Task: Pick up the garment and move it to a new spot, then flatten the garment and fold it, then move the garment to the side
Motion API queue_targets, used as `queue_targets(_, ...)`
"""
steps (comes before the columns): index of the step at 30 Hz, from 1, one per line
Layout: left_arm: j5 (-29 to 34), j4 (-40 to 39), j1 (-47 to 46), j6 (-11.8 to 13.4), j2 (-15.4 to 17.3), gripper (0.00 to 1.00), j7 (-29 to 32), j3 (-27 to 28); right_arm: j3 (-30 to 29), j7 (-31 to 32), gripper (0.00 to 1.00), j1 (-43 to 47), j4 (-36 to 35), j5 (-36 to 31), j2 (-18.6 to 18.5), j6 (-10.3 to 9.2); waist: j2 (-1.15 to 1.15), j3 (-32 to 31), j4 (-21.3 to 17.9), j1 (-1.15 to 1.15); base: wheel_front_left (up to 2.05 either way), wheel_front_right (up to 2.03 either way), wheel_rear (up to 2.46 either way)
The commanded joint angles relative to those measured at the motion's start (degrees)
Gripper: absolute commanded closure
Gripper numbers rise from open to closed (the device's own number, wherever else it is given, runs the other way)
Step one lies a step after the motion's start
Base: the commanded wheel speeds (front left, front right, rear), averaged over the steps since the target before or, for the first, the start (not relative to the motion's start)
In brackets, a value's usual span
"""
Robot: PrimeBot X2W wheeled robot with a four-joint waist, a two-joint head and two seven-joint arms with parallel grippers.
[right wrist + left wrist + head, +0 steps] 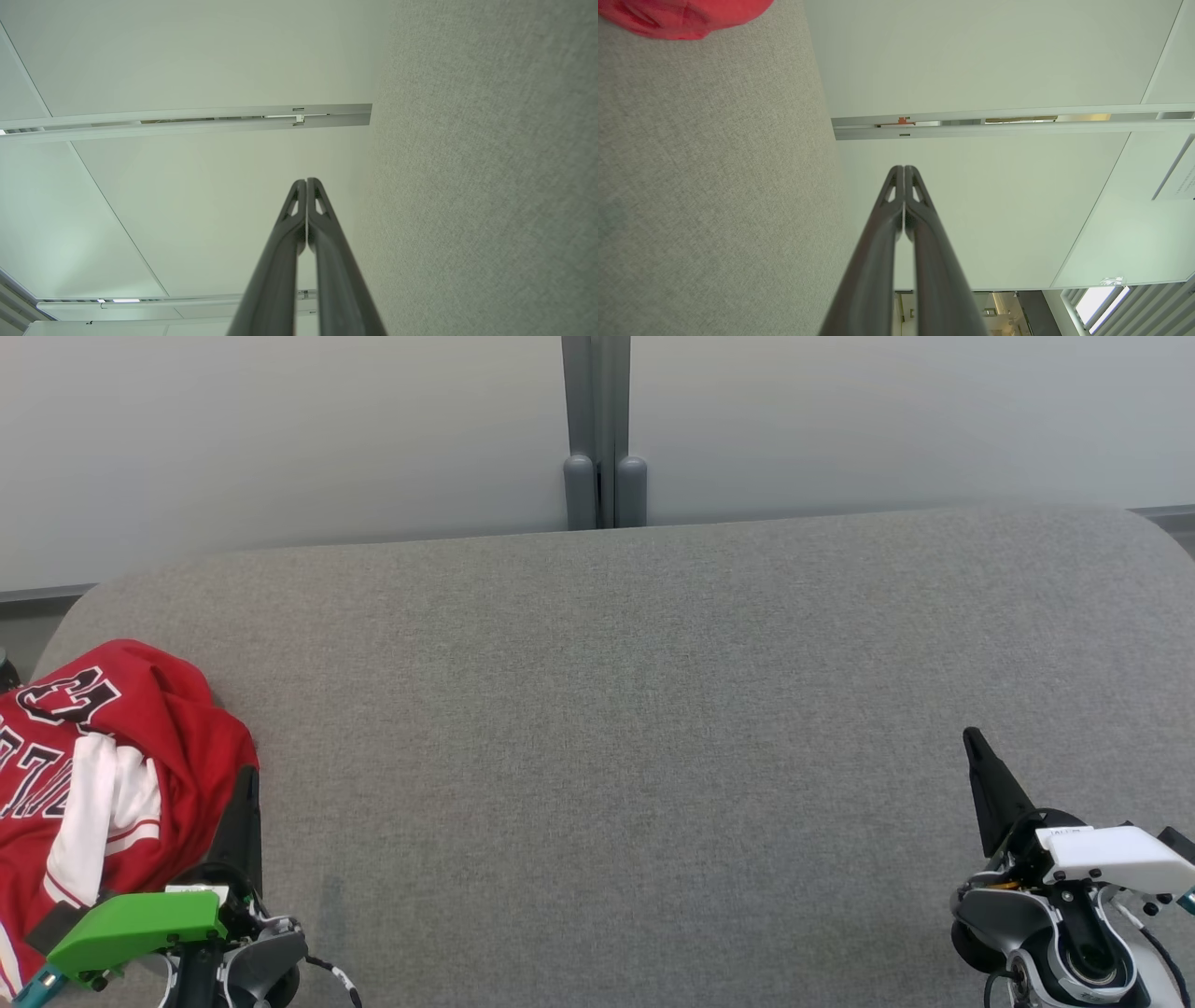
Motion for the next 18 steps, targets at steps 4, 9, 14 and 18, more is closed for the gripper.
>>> queue_targets(4, 0.3, 0.0, -0.8, -0.3, 0.1, 1.0, 0.1, 0.1, 0.0, 0.1, 1.0, -0.4, 0.1, -0.2, -0.1, 0.02, 0.0, 0.0, 0.0, 0.0, 0.0, 0.0, 0.0)
queue_targets(9, 0.0, 0.2, 0.1, 0.0, 0.0, 0.0, 0.0, -0.1, 0.1, 0.0, 0.0, 0.1, 0.2, 0.0, 0.0, 0.01, 0.0, 0.0, 0.0, 0.0, 0.0, 0.0, 0.0)
queue_targets(14, -0.1, 1.3, 1.5, 0.1, -0.4, 0.0, -0.4, -0.7, 0.8, -0.7, 0.0, 1.5, 1.6, -0.3, 0.4, -0.01, 0.0, 0.0, 0.0, 0.0, 0.0, 0.0, 0.0)
queue_targets(18, 1.3, 0.8, 1.9, 0.1, -0.2, 0.0, -1.9, -1.7, 2.0, -1.9, 0.0, 1.6, 1.7, -2.1, 0.2, -0.01, 0.0, -0.1, -0.1, 0.0, 0.0, 0.0, 0.0)
